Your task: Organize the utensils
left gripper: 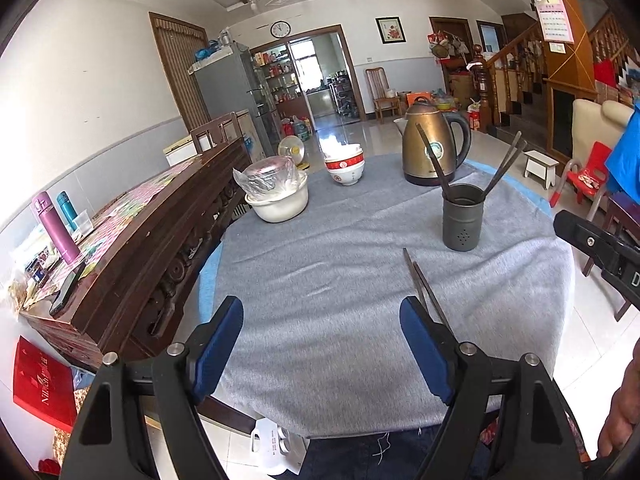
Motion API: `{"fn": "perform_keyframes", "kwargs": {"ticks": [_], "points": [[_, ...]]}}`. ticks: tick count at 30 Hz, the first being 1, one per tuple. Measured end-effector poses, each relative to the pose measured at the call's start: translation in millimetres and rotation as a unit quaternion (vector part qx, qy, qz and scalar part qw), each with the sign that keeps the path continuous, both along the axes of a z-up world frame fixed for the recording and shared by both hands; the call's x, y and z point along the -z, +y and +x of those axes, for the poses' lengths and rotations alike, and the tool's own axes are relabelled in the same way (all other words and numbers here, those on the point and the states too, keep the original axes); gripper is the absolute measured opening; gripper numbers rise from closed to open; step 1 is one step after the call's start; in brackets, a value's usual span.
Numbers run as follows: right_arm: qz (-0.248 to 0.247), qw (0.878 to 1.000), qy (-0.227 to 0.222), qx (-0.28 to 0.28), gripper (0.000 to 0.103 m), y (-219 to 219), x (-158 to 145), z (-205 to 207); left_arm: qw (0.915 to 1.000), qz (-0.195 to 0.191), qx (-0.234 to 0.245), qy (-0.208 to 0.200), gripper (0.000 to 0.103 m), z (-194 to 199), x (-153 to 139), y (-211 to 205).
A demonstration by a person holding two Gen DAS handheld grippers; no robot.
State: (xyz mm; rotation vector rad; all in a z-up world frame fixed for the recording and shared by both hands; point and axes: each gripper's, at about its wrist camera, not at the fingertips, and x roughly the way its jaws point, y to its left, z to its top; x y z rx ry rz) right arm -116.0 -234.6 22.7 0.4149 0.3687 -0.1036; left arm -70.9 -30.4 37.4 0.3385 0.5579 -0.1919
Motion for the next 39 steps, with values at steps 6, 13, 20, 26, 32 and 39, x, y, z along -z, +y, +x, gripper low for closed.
{"fn": "perform_keyframes", "kwargs": {"ticks": [6, 13, 20, 26, 32, 39], "points": [[0.004, 1.0, 0.005, 0.0, 0.046, 1, 2, 0, 0.9999, 0.01, 0.004, -0.005, 0.082, -6, 2, -3], [0.009, 1.0, 0.008, -0.004, 0.046, 0, 5, -2, 0.9998, 0.016, 0.006, -0.006, 0.082, -9, 2, -6], [0.01, 1.0, 0.01, -0.005, 0.046, 0, 8, -3, 0.9996, 0.025, 0.013, -0.011, 0.083, -14, 4, -11], [0.013, 1.0, 0.011, -0.001, 0.046, -2, 10, -4, 0.9991, 0.031, 0.025, -0.012, 0.083, -19, 5, -17], [0.015, 1.0, 0.012, 0.005, 0.046, -6, 11, -5, 0.9987, 0.035, 0.036, -0.01, 0.083, -22, 6, -21], [0.015, 1.0, 0.013, 0.005, 0.047, -7, 11, -7, 0.9983, 0.037, 0.045, -0.004, 0.083, -24, 9, -25]]}}
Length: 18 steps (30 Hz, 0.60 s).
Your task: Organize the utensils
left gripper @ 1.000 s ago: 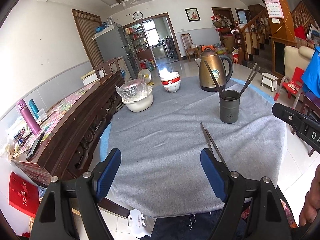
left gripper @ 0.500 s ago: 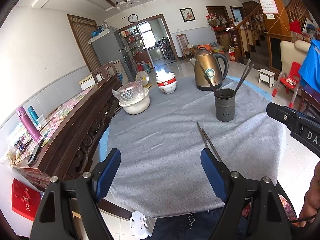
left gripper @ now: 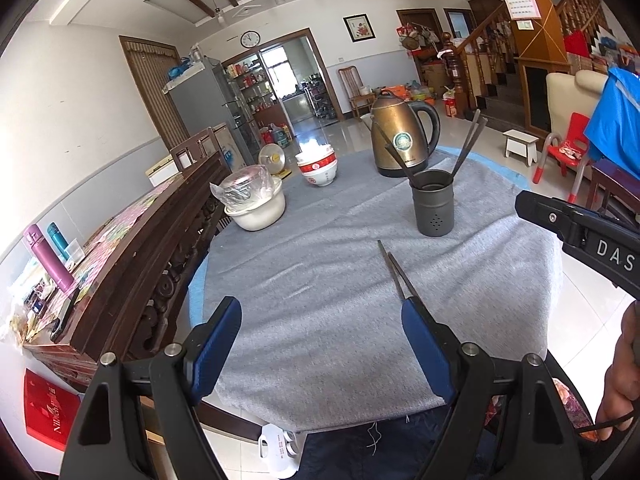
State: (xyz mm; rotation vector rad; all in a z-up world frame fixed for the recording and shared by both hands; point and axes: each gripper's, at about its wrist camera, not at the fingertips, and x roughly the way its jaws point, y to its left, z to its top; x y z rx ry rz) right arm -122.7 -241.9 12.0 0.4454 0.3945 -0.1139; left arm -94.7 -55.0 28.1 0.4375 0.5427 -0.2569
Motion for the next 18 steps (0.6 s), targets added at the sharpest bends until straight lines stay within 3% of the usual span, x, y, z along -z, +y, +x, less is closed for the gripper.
{"fn": "perform_keyframes", "kwargs": {"ticks": [18], "points": [[-0.004, 1.0, 0.013, -0.006, 0.047, 4, 8, 5, 0.9996, -0.001, -0.008, 0.027, 0.083, 8, 14, 3]]}}
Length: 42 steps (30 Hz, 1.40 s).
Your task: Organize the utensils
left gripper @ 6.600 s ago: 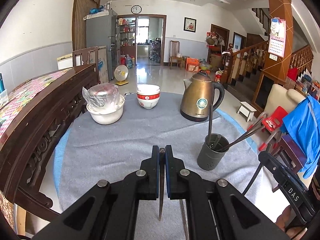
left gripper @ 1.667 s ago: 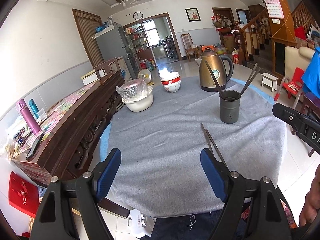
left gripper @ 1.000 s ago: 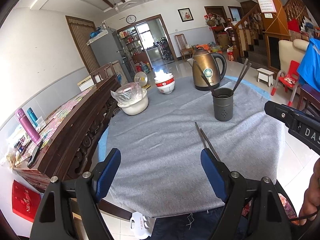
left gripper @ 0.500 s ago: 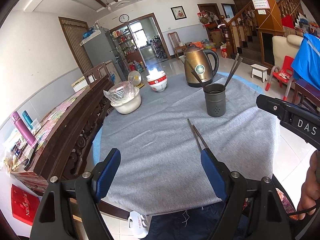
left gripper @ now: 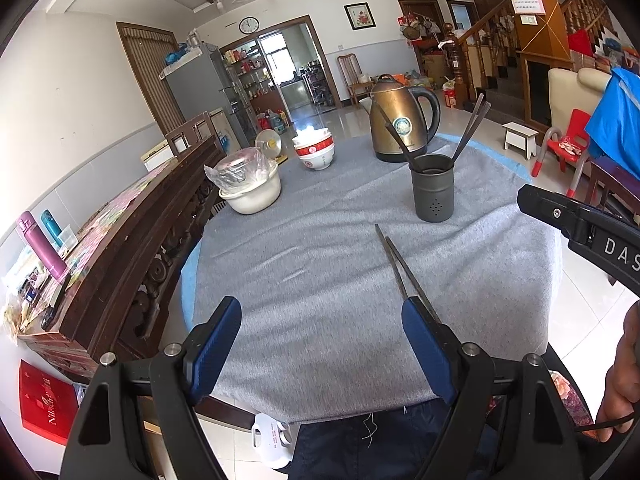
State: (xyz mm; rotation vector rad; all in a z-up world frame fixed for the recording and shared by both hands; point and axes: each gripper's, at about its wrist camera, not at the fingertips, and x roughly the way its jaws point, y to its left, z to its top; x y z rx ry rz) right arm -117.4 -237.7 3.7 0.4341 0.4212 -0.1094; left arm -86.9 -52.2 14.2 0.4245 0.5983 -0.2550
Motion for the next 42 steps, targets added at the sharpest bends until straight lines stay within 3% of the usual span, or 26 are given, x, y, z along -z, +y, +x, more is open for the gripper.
{"fn": "perform_keyframes", "kwargs": {"ticks": [38, 42], "points": [[-0.014, 0.999, 0.03, -0.02, 0.047, 15, 21, 16, 0.999, -0.005, -0.017, 0.041, 0.083, 17, 26, 13], [-0.014, 0.999, 0.035, -0.023, 0.047, 17, 24, 19, 0.9976, -0.011, -0.02, 0.064, 0.083, 25, 34, 17]]}}
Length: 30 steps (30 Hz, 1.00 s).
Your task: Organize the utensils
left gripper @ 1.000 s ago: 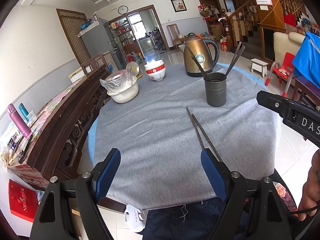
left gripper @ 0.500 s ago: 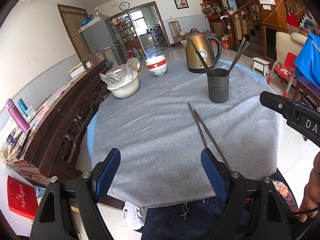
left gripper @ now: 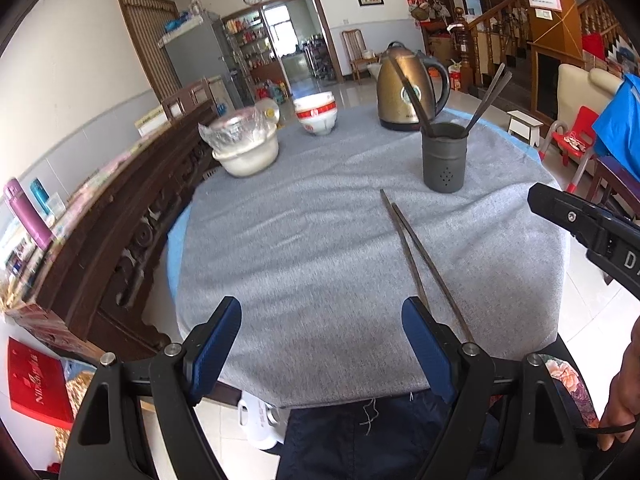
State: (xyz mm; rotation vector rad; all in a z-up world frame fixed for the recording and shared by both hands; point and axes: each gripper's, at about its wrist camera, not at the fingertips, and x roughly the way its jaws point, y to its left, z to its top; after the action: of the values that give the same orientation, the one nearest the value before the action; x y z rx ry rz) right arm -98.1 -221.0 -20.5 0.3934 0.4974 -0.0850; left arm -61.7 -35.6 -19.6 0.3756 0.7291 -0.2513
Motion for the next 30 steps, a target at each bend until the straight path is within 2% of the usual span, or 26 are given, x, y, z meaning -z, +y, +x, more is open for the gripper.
{"fn": "perform_keyframes", "kwargs": {"ticks": [10, 17, 25, 30], "points": [[-0.003, 1.0, 0.009, -0.005, 0.047, 5, 4, 5, 0.995, -0.023, -0.023, 0.095, 0.083, 20, 28, 11], [-0.004, 1.0, 0.018, 0.004, 0.047, 3, 8, 7, 0.9909, -0.037, -0.053, 0.118, 0.083, 19, 47, 24], [-0.011, 1.0, 0.023, 0.001, 0.047, 7, 10, 9, 0.9945, -0.068, -0.043, 0.068, 0.083, 3, 40, 36], [-0.027, 0.999, 0.038, -0.005, 0.047, 6, 14, 24, 0.9919, -0.08, -0.064, 0.076, 0.083, 27, 42, 44]]}}
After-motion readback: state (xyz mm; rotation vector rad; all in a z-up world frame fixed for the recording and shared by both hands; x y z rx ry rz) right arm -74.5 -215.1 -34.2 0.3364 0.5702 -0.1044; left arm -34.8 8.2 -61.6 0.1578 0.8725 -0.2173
